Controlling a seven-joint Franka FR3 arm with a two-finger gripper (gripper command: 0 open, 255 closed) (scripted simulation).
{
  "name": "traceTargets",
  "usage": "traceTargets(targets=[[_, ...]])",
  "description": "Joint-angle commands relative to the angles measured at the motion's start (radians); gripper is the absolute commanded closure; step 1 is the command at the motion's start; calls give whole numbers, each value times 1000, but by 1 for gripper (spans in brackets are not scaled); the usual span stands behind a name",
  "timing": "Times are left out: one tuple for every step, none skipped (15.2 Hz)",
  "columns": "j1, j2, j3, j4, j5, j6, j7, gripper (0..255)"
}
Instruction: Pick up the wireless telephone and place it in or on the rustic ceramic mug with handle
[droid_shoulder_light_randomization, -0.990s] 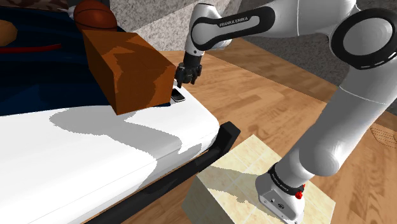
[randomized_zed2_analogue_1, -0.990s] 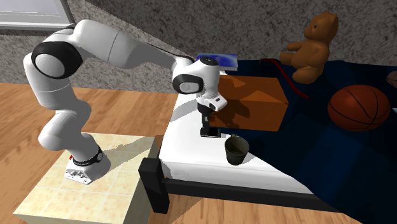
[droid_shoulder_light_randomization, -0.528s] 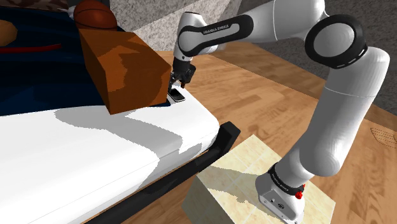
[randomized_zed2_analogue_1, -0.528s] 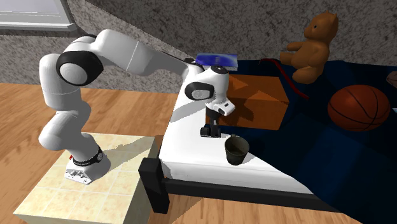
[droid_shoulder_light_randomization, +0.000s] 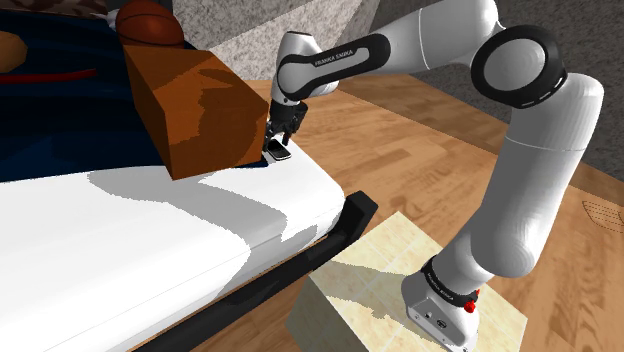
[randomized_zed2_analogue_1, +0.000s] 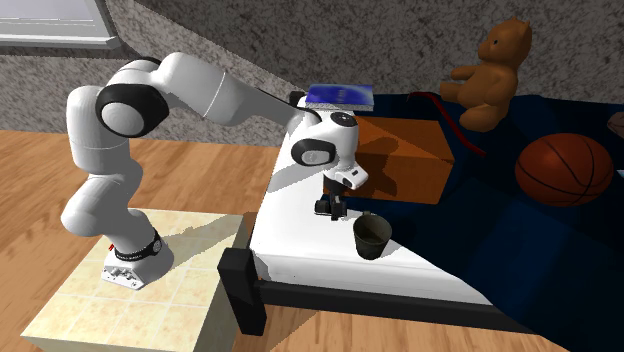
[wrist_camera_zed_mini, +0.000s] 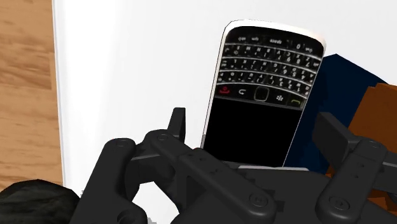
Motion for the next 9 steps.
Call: traceTargets(targets=[[1, 0, 1, -2, 0, 1, 0, 0], [1, 0, 1, -2, 0, 1, 0, 0], [1, 0, 1, -2, 0, 1, 0, 0], [1, 0, 1, -2, 0, 1, 0, 0], [1, 0, 1, -2, 0, 0, 0, 255], [1, 0, 1, -2, 0, 0, 0, 255], [1, 0, 1, -2, 0, 0, 0, 255], [1, 0, 1, -1, 0, 0, 0, 255], [2, 1, 1, -1, 0, 0, 1, 255]])
